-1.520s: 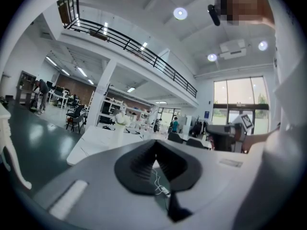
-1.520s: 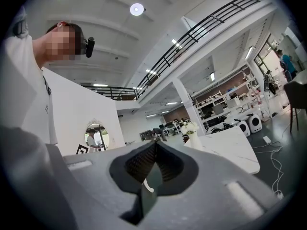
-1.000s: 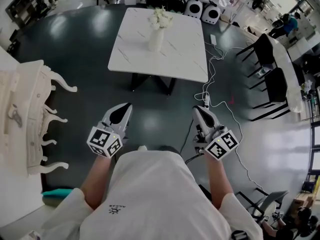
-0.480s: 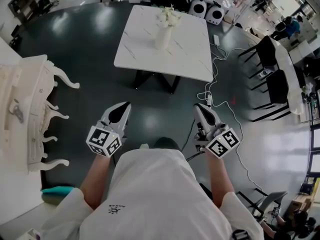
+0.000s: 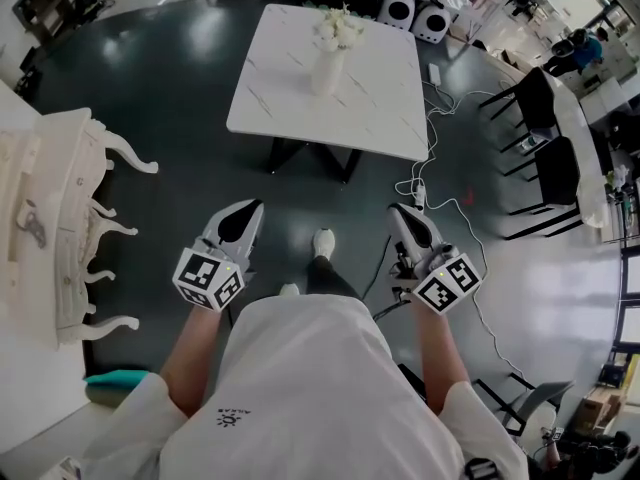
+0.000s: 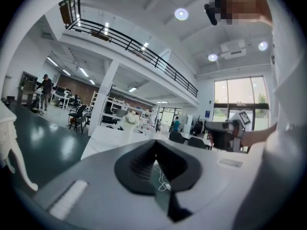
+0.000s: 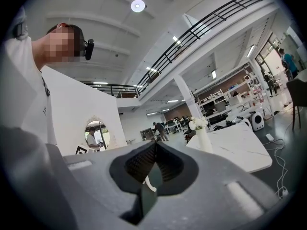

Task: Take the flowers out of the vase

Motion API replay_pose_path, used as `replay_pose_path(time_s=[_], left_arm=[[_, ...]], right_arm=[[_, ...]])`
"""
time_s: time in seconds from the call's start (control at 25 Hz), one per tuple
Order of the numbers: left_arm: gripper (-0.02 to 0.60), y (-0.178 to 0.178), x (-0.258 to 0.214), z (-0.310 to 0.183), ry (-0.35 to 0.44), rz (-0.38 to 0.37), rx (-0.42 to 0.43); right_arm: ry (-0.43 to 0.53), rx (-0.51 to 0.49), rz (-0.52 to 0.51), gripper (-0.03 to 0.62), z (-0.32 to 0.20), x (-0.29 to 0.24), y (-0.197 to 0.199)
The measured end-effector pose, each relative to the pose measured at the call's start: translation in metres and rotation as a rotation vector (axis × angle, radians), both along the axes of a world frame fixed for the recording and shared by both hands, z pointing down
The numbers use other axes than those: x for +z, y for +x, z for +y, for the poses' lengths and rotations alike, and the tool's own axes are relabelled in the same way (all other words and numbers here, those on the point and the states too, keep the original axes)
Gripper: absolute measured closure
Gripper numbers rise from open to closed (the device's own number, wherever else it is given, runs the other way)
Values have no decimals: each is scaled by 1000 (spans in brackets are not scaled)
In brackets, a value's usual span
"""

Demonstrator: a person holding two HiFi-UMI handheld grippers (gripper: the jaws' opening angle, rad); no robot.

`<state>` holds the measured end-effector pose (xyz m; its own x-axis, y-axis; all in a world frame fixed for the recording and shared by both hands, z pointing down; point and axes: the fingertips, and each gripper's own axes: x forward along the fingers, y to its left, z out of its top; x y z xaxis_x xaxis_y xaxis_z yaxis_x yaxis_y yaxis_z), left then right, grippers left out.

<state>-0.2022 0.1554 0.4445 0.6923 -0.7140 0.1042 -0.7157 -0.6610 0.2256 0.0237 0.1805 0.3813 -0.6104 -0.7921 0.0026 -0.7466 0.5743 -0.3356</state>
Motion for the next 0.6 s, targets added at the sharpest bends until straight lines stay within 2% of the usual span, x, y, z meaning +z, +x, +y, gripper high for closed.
replay_pose_path(time_s=[0.32,0.6], left_arm=[[592,4,1,-30,-7,-8,-10],[592,17,1,-69,-9,-18,-30]], right_arm=[[3,-26,-13,592,-38,-1,-1],[-4,-42,-26,592,-81,4,15]])
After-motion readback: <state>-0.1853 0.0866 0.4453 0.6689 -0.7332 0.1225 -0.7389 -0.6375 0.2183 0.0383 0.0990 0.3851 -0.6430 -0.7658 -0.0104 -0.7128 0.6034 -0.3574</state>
